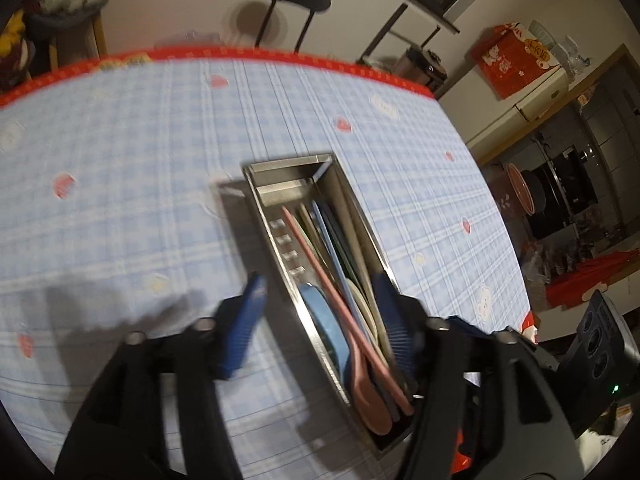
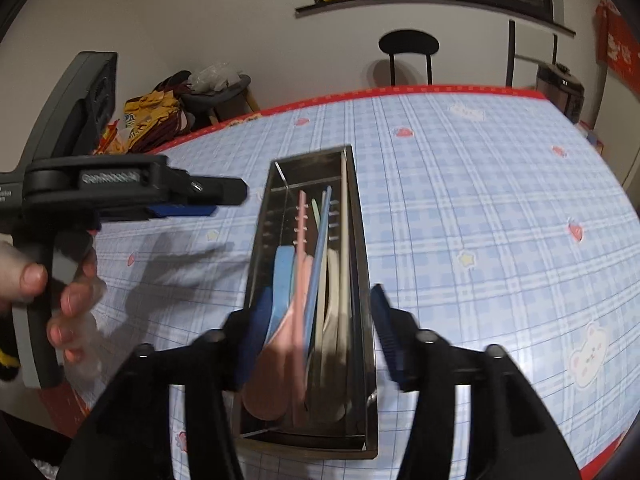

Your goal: Organize utensils

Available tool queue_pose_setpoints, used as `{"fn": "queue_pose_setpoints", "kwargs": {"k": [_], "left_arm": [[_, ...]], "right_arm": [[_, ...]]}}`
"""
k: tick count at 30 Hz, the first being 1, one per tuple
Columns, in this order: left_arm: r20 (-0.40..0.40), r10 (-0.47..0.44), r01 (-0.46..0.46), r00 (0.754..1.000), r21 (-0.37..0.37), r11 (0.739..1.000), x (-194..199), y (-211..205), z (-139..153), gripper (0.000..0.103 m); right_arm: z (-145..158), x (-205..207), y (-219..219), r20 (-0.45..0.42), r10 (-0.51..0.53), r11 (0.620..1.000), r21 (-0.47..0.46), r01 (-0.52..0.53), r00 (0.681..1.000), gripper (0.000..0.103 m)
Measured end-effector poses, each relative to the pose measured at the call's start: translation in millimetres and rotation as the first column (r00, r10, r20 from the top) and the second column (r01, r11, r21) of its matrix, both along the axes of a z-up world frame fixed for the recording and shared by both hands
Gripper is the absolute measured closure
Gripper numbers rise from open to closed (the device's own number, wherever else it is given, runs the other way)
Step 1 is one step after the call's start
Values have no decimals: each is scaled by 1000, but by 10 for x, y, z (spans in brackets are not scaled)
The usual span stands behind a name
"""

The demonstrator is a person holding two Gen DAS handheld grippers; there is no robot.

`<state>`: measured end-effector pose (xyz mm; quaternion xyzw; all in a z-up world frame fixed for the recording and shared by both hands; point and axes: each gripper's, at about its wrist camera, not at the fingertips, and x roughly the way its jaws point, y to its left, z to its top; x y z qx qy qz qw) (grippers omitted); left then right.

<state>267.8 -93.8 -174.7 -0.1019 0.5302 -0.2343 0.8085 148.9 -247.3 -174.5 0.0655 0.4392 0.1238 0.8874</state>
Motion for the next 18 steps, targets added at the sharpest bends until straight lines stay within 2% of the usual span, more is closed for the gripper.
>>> {"fn": "queue_pose_setpoints", "kwargs": {"k": [2,3,5,8,13,18], "left_arm": [[63,10,-12,998,29,1000,-62,114,205,17],[95,13,-17,995,40,999,-96,162,294,15],[146,13,-23,989,67,997,-181,236,465,9],[233,11,-38,972,113,993,-337,381,739,8],[356,14,-85,934,184,979,-682,612,1190,6],[436,56,-148,898,180,972,-1038,900,1612,6]], "right_arm": [[95,-25,14,15,10,1000,-24,-9,1000,30],[168,-32,28,26,16,999,-43,-15,1000,27],[325,-62,53,51,24,996,-84,-20,998,13],[564,-95,76,82,34,993,-113,-24,996,6],[1097,-234,159,167,39,983,-181,-9,985,6],[1595,-459,290,246,39,971,-237,21,969,6]]}}
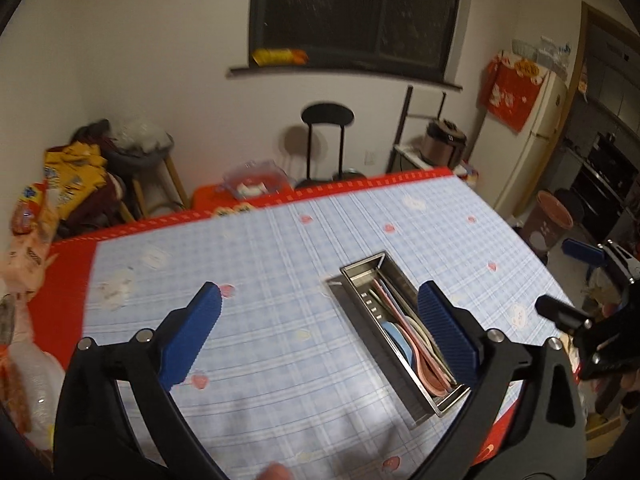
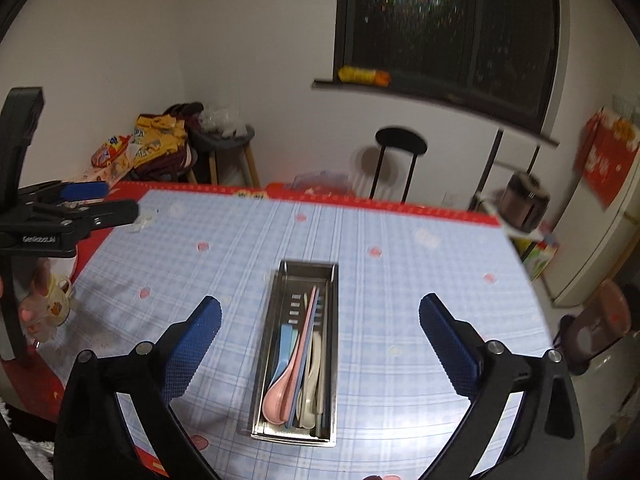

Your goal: Organize utensils

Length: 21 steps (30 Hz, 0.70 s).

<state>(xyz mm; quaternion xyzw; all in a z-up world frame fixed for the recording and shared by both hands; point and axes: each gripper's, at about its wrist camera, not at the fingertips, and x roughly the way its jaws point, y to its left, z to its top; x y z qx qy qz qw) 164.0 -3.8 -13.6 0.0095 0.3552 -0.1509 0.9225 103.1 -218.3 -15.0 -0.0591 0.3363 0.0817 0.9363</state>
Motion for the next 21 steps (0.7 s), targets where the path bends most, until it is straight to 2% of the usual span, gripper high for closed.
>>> {"fn": "queue_pose_setpoints", "kwargs": {"k": [4,10,13,17,21], "left_arm": [[42,31,-30,999,-25,999,-328,260,289,6],[84,110,-110,990,-12,994,-694,504,482,6],[90,131,-131,987,-3,991,-842,556,533,6],[129,143,-151,981,53,987,-1031,529,549,6],[120,133,-138,984,34,990,-1151,518,525,6]], "right_arm": [[326,-202,53,46,-34,999,4,34,998,6],[588,-502,83,88,-103,994,48,99,991,6],[632,-626,74,96,-133,990,63,128,986,6],[634,-737,73,94,-183,982,68,177,979,6],[591,-782,84,91,-225,973,66,219,970,6]]}}
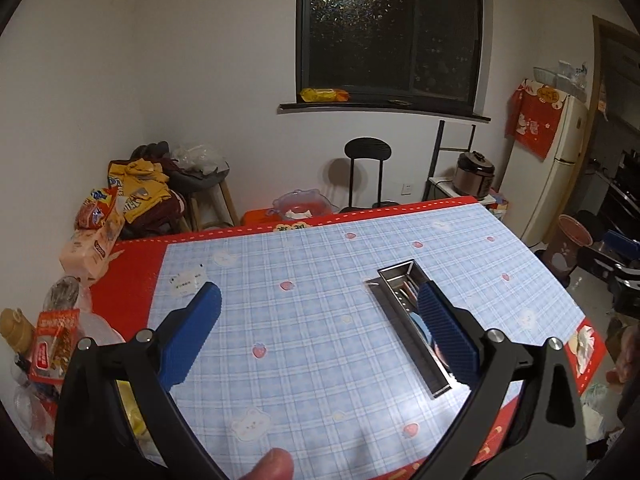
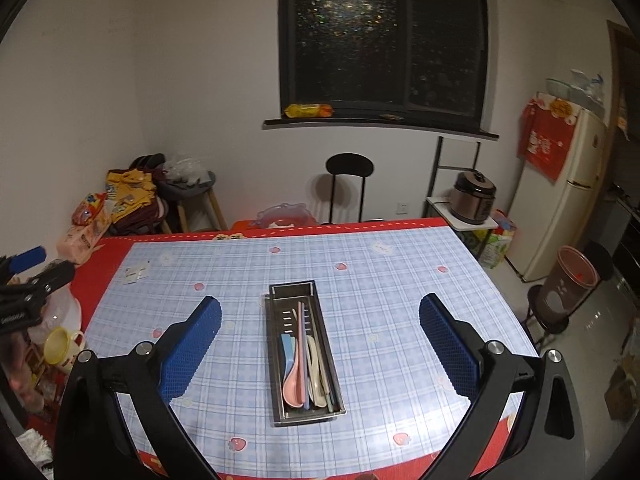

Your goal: Organize utensils

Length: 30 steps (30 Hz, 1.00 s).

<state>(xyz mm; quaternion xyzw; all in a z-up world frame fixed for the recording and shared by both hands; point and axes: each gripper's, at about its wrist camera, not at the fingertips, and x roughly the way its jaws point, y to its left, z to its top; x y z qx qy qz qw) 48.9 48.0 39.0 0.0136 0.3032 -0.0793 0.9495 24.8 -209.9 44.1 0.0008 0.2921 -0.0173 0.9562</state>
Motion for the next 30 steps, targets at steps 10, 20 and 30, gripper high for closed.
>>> {"fn": "queue_pose_setpoints", "kwargs": {"k": [10,20,30], "left_arm": [[7,-1,1,1000,-14,1000,-4,-27,1,6],[3,-3,3,1000,-2,1000,0,-57,-4,6],[2,-6,6,1000,1,1000,-8,-74,0,6]], "right_arm": [[-16,-74,-26,12,-43,999,8,43,999,6],[-18,-115,-15,18,-60,998,1,60,998,6],[2,-142,-26,24,-72,997,-5,72,997,6]]}}
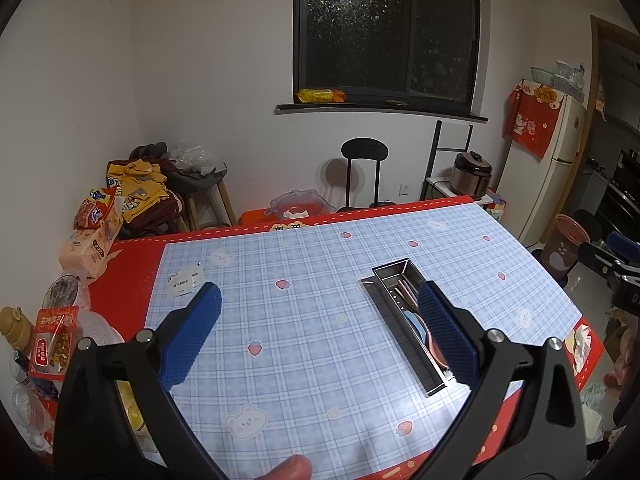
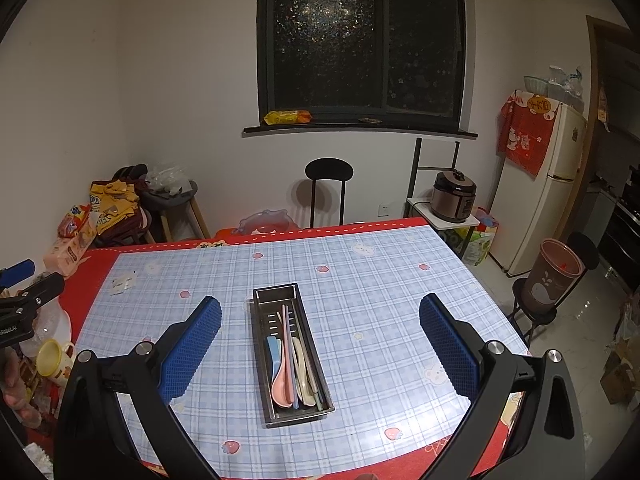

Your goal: Organize utensils

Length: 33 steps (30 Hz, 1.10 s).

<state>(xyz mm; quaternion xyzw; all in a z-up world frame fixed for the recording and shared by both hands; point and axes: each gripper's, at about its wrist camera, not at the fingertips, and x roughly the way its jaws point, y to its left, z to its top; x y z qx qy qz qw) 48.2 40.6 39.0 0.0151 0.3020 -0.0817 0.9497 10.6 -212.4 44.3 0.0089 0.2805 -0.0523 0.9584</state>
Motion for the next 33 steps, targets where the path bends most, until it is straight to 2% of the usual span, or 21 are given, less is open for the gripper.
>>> {"fn": "queue_pose_setpoints", "kwargs": {"k": [19,33], "left_arm": [[44,-28,28,999,3,1000,-30,-107,101,6],[41,-48,48,998,-1,999,-10,-174,110,6]], "right_arm": [[49,-78,-80,35,-37,999,-12,37,999,6],[83,-94,-122,38,-57,998,-16,57,998,6]]}}
